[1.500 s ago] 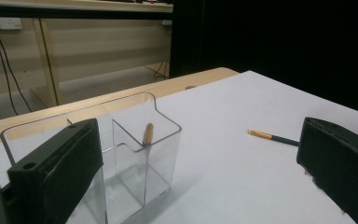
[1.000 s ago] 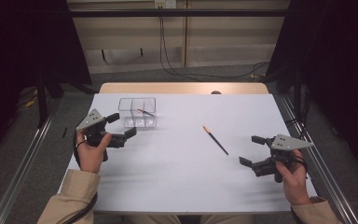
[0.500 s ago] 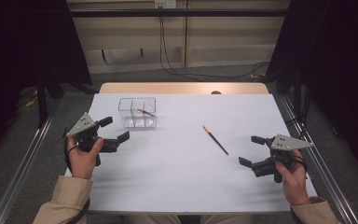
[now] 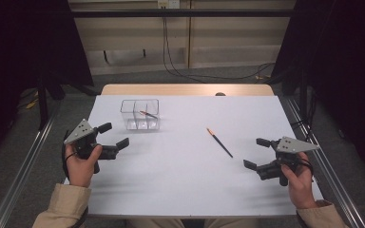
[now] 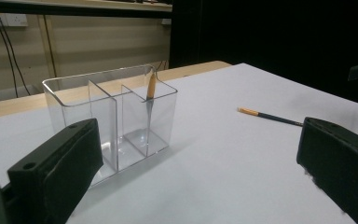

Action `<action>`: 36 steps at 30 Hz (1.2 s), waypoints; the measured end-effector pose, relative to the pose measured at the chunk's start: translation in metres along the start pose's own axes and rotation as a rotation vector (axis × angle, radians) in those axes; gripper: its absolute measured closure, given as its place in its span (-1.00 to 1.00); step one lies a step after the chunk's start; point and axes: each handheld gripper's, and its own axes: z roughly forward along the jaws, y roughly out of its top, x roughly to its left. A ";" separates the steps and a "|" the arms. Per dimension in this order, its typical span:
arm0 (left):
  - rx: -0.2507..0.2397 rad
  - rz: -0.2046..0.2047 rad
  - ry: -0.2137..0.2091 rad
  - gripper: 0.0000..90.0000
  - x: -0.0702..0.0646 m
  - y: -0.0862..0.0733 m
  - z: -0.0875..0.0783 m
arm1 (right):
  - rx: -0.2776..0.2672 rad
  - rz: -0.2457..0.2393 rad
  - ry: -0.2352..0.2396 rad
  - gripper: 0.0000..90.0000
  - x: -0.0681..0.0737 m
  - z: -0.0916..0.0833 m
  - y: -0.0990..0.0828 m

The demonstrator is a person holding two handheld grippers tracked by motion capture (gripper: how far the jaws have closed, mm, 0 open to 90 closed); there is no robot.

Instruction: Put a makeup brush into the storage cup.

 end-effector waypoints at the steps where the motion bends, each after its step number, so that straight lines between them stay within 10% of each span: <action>1: -0.002 -0.001 0.001 -1.00 0.000 0.000 -0.001 | 0.000 -0.001 0.001 -0.94 0.000 0.000 0.000; 36: 0.019 -0.002 0.007 -1.00 0.000 -0.025 -0.038 | 0.005 -0.001 0.002 -0.94 -0.003 0.005 0.000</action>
